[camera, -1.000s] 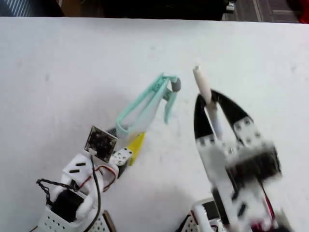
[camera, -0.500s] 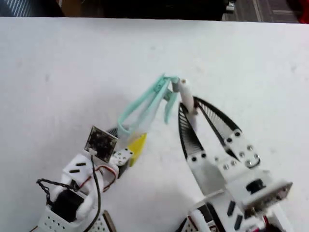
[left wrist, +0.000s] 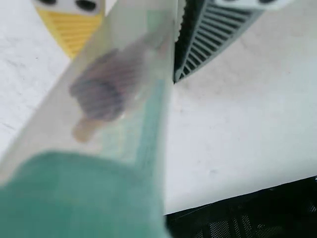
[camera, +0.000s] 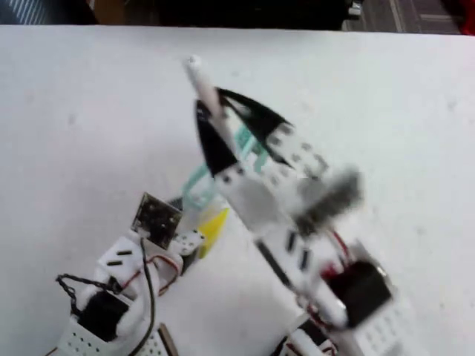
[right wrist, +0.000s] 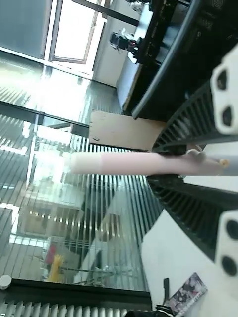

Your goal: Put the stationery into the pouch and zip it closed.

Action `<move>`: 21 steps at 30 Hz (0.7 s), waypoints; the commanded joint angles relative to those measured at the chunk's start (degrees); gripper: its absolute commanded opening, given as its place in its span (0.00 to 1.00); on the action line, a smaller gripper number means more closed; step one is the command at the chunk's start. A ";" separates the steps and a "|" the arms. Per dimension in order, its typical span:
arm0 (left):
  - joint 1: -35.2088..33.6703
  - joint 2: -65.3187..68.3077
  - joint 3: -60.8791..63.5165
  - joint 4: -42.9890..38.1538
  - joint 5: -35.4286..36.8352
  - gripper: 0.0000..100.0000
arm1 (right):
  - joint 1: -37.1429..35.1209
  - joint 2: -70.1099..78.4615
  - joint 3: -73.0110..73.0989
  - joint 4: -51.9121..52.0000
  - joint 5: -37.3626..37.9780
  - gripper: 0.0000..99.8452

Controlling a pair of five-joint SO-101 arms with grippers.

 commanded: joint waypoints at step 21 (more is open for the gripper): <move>0.48 0.13 -1.49 0.00 0.18 0.23 | -0.48 -10.77 9.41 9.71 -4.13 0.02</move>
